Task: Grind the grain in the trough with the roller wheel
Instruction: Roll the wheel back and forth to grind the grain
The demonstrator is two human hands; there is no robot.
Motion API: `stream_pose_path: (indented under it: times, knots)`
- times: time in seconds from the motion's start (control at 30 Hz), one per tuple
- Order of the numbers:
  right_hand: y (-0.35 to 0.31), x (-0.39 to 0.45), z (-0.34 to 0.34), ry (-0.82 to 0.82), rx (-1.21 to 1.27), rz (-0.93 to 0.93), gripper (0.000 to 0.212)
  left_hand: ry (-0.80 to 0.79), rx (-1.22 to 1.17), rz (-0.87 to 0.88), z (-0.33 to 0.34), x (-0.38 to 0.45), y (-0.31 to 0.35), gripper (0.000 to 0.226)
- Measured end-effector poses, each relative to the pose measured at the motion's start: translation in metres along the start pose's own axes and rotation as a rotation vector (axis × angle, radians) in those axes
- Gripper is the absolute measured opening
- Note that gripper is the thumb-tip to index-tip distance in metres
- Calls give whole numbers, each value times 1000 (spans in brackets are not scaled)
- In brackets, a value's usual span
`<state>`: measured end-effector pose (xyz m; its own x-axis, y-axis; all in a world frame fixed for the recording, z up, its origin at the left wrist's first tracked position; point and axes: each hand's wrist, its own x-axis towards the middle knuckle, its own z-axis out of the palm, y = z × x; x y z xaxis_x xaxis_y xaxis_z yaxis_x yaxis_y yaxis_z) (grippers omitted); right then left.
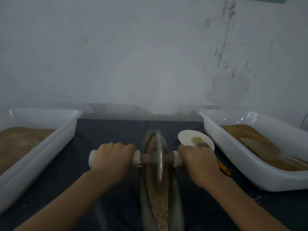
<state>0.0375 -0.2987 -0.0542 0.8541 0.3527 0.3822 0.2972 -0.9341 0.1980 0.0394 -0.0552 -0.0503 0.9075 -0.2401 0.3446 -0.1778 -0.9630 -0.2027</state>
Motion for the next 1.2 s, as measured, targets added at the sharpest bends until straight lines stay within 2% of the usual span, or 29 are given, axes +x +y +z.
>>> stream_pose_path:
  times: [0.13,0.23,0.33,0.43,0.57,0.67,0.77,0.83,0.87,0.97,1.07,1.2]
  knots:
    - [-10,-52,-15,196,40,-68,48,136,-29,120,-11,-54,0,48]
    - [-8,-59,-17,189,44,-104,50,158,-91,176,-13,-65,-2,59]
    - [-3,-36,-10,112,-6,-83,49,113,-21,108,-6,-38,-2,41]
    - [3,5,7,48,-108,-37,24,37,-23,-11,11,1,-4,23]
    - [2,35,6,1,-103,6,19,20,-84,-38,22,23,-7,22]
    - [-4,8,-7,-13,-79,-20,20,-11,-61,-27,12,1,-6,24]
    - [-10,-35,-24,96,-32,-100,40,-62,-73,11,0,-38,-7,28]
    - [-11,-50,-32,101,23,-120,51,20,-41,90,-8,-58,-9,36]
    - [-9,-52,-33,46,31,-113,52,64,-14,109,-11,-63,-9,40]
    - [-5,-44,-21,-115,-47,-11,41,33,59,59,-17,-52,-3,37]
    - [0,-18,-2,10,-39,28,36,21,42,-6,-5,-12,1,24]
    - [6,26,10,45,-121,34,19,0,-55,-74,18,27,-6,18]
